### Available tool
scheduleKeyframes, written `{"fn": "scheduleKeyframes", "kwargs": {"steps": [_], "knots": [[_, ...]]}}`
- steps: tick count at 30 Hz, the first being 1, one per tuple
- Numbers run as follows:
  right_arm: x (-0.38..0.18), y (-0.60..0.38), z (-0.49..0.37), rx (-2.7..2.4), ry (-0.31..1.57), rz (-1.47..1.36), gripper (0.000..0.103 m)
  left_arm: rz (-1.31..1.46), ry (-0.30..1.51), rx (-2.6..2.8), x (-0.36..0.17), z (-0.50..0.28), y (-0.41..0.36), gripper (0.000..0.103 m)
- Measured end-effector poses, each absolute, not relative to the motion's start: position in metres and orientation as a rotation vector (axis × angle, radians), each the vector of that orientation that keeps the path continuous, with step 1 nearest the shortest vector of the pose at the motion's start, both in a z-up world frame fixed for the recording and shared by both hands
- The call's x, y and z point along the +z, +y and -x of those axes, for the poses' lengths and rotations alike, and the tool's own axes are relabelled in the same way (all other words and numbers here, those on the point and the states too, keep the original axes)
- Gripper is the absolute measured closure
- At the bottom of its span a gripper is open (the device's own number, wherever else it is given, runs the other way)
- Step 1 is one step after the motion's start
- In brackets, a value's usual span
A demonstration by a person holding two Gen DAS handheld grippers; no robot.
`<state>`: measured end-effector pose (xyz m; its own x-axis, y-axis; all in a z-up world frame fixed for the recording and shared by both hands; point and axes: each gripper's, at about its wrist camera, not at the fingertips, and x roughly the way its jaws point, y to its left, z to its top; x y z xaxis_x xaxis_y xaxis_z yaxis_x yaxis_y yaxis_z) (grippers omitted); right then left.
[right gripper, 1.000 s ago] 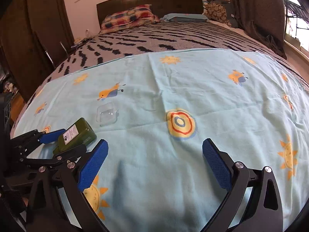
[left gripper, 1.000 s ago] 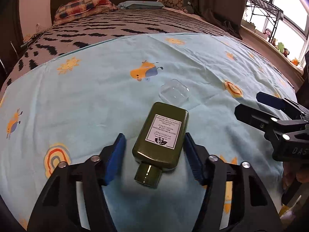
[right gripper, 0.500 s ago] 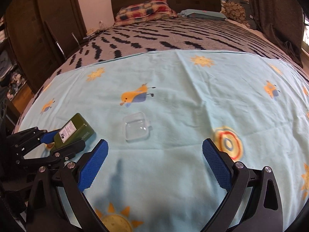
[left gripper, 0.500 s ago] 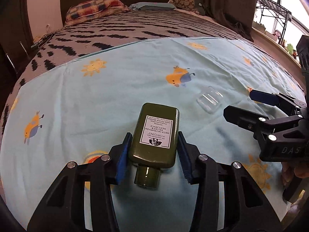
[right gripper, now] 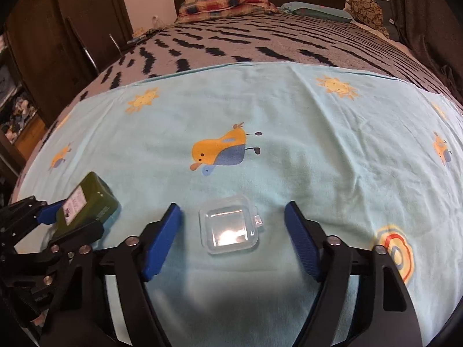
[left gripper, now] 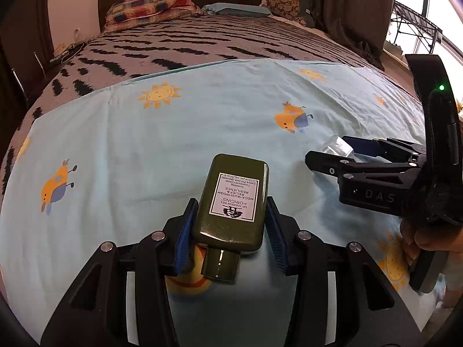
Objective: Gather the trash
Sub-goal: 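Grasp the clear plastic box with the right tool, then carry the green bottle and clear box into the bin and open both tools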
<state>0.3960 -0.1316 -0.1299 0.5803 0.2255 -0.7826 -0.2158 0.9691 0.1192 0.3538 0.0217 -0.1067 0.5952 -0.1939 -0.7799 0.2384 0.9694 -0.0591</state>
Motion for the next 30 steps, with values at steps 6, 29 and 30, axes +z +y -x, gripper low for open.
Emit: {"fn": "scheduleKeyframes", "kwargs": {"steps": [6,29,30], "knots": [[-0.126,-0.140,-0.387,0.259,0.904,-0.034,0.064,-0.069,0.892,-0.261,-0.103,-0.337,0.017,0.059],[-0.085,-0.169,-0.210,0.300,0.794,0.010,0.064,-0.063,0.879,-0.334,-0.091,-0.196,-0.007,0.059],[-0.084,-0.172,-0.203,0.301,0.791,0.004,0.064,-0.063,0.875,-0.338,-0.089,-0.189,-0.009,0.059]]}}
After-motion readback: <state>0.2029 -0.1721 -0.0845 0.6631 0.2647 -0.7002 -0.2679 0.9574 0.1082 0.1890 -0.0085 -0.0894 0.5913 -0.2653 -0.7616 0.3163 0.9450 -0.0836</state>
